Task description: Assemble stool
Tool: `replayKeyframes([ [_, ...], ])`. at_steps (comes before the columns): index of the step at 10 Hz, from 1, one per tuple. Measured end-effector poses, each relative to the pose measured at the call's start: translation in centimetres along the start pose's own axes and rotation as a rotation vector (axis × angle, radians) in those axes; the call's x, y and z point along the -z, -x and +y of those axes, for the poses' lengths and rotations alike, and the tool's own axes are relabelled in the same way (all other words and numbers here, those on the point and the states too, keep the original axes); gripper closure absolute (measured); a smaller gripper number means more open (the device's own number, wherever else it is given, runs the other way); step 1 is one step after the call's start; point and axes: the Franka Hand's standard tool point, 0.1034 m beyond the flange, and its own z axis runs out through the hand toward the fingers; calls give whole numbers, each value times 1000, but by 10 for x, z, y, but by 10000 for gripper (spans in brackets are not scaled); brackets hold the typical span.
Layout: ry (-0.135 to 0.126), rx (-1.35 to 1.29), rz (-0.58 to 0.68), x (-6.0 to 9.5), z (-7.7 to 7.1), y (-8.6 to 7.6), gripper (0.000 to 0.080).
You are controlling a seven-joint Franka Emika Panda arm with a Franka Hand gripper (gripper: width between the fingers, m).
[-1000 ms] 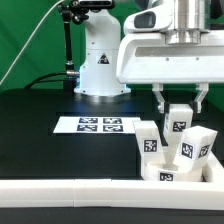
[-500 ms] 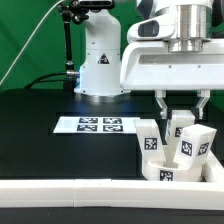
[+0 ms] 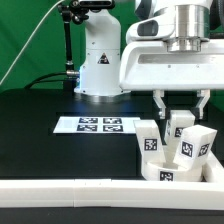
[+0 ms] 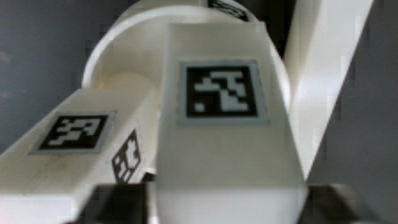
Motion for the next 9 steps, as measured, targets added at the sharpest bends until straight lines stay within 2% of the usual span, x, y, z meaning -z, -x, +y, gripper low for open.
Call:
replayKeyframes([
  [1, 0, 0, 0, 0, 0, 0, 245],
  [2, -5, -5, -28, 8, -1, -2, 180],
  [5, -21, -13, -71, 32, 1, -6, 156],
  [6, -24, -15, -67, 35, 0, -8, 151],
  [9, -21, -14, -73, 32, 1, -6, 150],
])
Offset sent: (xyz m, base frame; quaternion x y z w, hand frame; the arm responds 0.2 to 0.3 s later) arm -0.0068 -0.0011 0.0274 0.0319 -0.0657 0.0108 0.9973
